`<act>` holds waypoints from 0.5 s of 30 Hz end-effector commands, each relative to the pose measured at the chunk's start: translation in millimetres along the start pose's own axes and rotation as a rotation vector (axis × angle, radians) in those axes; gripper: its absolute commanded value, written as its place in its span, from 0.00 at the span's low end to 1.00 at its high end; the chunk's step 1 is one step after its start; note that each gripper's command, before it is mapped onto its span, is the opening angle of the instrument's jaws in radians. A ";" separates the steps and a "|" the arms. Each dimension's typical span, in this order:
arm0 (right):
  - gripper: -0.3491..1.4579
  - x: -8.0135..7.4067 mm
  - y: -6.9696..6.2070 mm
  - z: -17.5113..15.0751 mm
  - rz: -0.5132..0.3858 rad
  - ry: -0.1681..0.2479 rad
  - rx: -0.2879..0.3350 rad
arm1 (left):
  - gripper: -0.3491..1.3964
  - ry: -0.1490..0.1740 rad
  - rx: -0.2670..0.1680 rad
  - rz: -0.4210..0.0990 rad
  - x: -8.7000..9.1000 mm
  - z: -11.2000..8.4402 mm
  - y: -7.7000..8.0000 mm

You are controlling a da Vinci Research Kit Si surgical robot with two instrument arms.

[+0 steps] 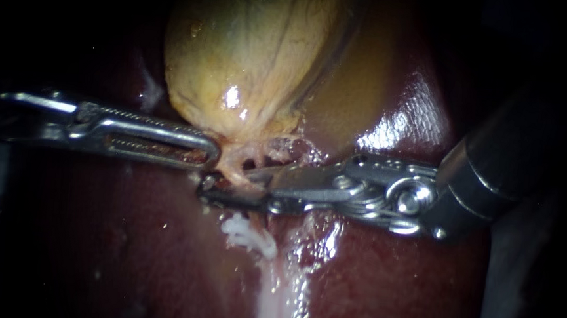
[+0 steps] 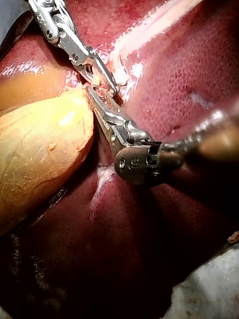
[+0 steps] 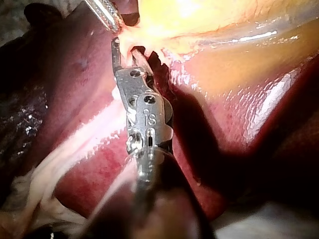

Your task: Going back third clip left tube

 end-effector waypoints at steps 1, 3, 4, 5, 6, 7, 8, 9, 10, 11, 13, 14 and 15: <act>0.00 0.0 0.0 0.0 0.000 0.000 0.000 | 0.00 0.000 0.000 0.000 0.0 0.0 0.0; 0.00 0.0 0.0 0.0 0.000 -0.001 0.003 | 0.00 0.000 -0.001 0.000 0.0 -0.1 0.0; 0.00 0.0 0.0 0.0 0.000 -0.001 0.003 | 0.00 0.000 -0.001 0.000 0.0 -0.1 0.0; 0.00 0.0 -0.1 0.0 0.000 -0.001 0.003 | 0.00 0.000 -0.001 0.000 0.0 -0.1 0.0; 0.00 0.0 -0.1 0.0 -0.001 -0.001 0.003 | 0.00 0.000 -0.001 0.000 0.0 -0.1 0.0; 0.00 0.0 -0.1 0.0 -0.001 -0.002 0.006 | 0.00 0.000 -0.001 0.000 0.0 -0.1 0.0; 0.00 0.0 -0.2 0.1 0.005 -0.004 0.012 | 0.00 0.000 -0.001 0.000 0.0 -0.1 0.0; 0.07 0.0 -0.3 0.3 0.005 0.003 0.018 | 0.00 0.000 -0.001 0.000 0.0 -0.1 0.0; 0.17 0.1 -0.3 0.5 -0.038 0.023 0.029 | 0.00 0.000 -0.001 0.000 0.0 -0.1 0.0; 0.26 0.3 -0.3 0.9 -0.114 0.053 0.036 | 0.00 -0.001 -0.001 0.000 0.0 -0.2 0.0; 0.46 0.8 -0.2 1.6 -0.148 0.071 0.027 | 0.00 -0.001 -0.002 0.000 0.0 -0.3 0.0; 0.47 0.9 -0.2 1.9 -0.164 0.075 0.014 | 0.00 -0.001 -0.002 0.000 0.0 -0.3 0.0; 0.47 0.9 -0.2 1.9 -0.165 0.075 0.015 | 0.00 -0.001 -0.002 0.001 0.0 -0.3 0.0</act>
